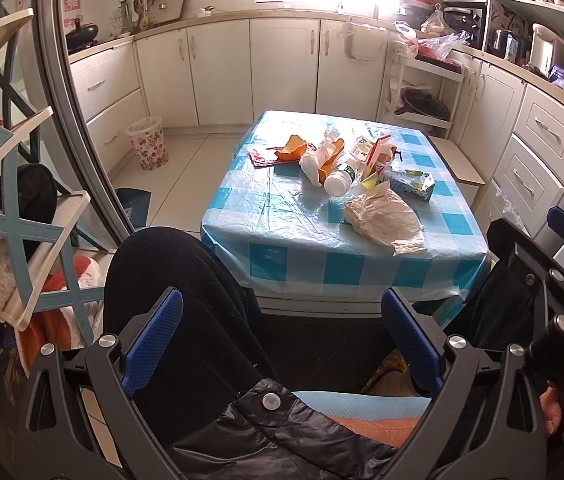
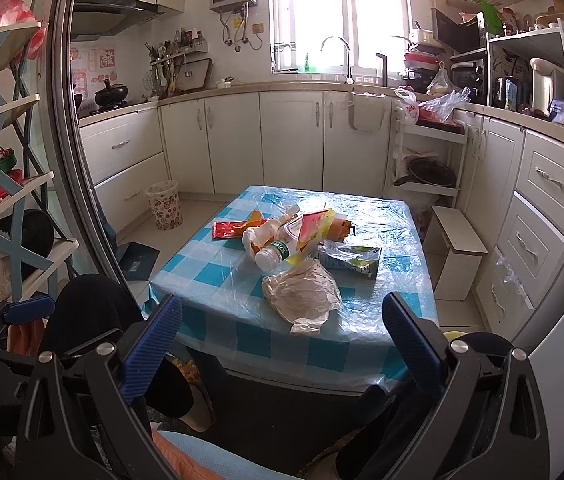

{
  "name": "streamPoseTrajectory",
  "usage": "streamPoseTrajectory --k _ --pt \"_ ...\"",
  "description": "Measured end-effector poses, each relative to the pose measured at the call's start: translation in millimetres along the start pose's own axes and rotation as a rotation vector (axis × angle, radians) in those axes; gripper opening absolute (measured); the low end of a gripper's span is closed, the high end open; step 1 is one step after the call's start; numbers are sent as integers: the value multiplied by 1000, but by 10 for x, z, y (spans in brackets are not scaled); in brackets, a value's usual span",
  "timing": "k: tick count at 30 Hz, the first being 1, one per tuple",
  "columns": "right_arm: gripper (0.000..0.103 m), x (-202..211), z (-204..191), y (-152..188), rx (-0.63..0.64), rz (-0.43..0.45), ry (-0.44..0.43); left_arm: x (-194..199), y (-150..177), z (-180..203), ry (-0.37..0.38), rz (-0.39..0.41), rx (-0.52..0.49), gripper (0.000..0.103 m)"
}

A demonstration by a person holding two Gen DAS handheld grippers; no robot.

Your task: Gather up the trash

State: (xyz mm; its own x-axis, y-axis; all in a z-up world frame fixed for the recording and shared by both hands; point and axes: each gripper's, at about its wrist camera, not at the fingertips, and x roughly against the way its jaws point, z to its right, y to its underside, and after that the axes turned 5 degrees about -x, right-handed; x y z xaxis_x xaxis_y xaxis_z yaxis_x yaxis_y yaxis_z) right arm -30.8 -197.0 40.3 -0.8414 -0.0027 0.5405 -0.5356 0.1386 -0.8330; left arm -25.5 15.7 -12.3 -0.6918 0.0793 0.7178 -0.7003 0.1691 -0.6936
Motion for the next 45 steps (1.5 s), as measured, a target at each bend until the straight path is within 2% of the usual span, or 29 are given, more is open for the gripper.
streamPoseTrajectory --k 9,17,28,35,38,40,41,43,45 --pt "96 -38 29 28 -7 -12 -1 -42 27 -27 -2 -9 9 95" --pt "96 -322 180 15 -20 -48 27 -261 -106 -108 -12 4 14 95" --pt "96 -1361 452 58 -24 -236 45 -897 -520 -156 5 -36 36 95" --pt "96 -2112 485 32 39 -327 52 -1247 -819 -31 30 -33 -15 95" --pt "96 -2315 527 70 36 -364 47 -1481 -1022 49 7 -24 -61 95" --pt "88 -2391 590 109 8 -386 23 -1683 -1174 81 9 -40 -59 95" --pt "68 -2421 643 130 -23 -405 -10 -1771 -1236 88 21 -51 -53 95" --pt "46 -2441 738 166 -76 -429 -53 -1939 -1380 133 58 -68 -39 95" --pt "31 -2410 802 155 -102 -419 -75 -1961 -1483 226 125 -47 -43 95"
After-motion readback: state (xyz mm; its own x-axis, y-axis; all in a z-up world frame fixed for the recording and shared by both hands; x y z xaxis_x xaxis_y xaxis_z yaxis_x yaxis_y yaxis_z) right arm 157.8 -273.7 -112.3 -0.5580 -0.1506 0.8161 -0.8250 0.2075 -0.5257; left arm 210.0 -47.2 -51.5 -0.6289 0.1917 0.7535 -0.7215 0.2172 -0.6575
